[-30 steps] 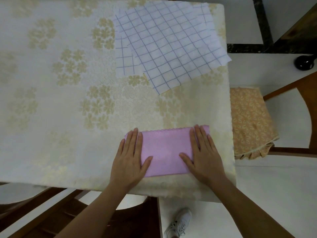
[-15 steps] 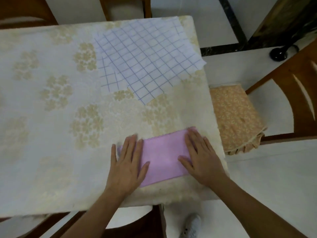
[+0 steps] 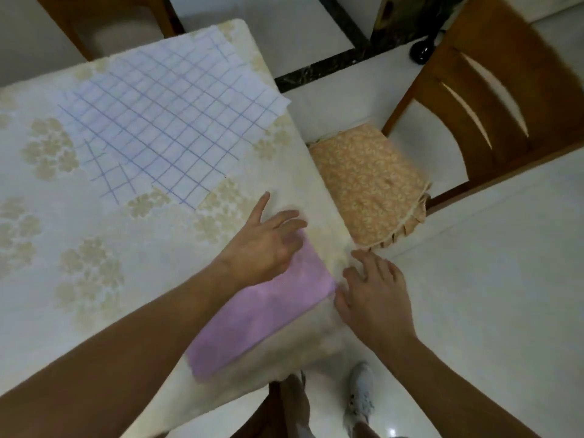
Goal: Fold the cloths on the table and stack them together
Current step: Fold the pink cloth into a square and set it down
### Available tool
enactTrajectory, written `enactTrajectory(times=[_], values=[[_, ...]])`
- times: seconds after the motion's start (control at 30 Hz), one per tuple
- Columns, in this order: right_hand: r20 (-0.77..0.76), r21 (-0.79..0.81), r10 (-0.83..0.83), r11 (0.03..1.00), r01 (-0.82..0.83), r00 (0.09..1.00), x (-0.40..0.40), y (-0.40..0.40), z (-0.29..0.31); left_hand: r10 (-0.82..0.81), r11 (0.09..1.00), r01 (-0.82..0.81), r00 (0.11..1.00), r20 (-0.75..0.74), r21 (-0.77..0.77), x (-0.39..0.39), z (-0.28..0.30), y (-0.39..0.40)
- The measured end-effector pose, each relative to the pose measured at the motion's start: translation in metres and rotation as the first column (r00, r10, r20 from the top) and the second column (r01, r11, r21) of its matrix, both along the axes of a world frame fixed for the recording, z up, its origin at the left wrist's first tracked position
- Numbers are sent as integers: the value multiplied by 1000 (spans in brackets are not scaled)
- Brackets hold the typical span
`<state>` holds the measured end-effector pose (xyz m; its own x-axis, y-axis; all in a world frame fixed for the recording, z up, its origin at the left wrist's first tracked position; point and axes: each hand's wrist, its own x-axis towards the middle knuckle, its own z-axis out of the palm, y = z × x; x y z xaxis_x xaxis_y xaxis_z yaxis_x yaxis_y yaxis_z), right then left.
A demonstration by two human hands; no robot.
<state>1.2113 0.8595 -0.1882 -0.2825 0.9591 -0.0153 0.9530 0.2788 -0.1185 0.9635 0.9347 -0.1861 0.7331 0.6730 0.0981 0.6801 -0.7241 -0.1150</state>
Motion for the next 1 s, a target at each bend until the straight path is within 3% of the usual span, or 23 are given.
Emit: enactTrajectory(times=[0.4, 1.0], values=[[-24, -1, -147, 989, 147, 989, -28, 2, -10, -177, 984, 176, 984, -27, -31, 16, -10, 46], [-20, 86, -244, 966, 245, 970, -42, 0, -25, -215, 975, 208, 972, -99, -73, 26, -9, 56]])
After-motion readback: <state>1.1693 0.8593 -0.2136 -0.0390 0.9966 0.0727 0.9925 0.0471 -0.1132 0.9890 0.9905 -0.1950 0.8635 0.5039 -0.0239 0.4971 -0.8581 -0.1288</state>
